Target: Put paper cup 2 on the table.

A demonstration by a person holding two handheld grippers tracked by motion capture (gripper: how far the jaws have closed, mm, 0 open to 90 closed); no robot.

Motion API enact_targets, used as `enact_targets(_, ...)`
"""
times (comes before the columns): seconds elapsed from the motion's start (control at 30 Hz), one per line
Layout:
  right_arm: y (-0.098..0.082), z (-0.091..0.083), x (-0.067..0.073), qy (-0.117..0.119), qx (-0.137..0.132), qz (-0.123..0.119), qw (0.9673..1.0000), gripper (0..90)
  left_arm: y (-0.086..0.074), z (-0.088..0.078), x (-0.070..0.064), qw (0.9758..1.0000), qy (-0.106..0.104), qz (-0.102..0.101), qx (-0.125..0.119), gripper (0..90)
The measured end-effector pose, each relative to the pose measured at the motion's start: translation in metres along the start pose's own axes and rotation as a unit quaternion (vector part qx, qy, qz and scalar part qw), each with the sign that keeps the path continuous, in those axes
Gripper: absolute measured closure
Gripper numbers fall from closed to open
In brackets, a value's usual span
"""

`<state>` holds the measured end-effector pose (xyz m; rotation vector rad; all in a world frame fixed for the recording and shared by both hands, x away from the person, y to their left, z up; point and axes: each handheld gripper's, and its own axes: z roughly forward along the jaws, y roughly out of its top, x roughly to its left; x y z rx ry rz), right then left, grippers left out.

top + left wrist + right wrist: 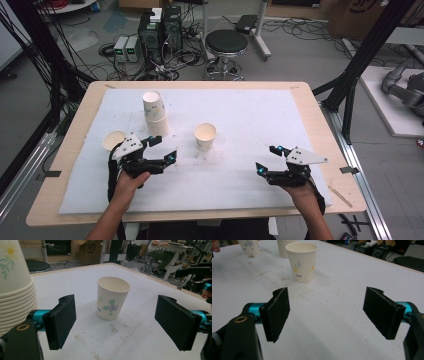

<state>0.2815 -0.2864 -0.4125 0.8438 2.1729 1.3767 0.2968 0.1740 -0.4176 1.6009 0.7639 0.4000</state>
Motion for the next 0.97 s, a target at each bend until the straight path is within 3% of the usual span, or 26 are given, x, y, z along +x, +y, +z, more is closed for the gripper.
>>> enact_targets(0.3,0.001,0.0,0.006,0.0,0.003,-0.009,1.0,22.0,-0.006,-0.013,0.002,0.9997,0.014,0.004,-0.018,16.5)
enact_targets(0.97,0.0,0.001,0.005,0.004,0.003,-0.008,1.0,22.0,-0.006,-0.01,0.003,0.9998,0.014,0.011,-0.011,16.5)
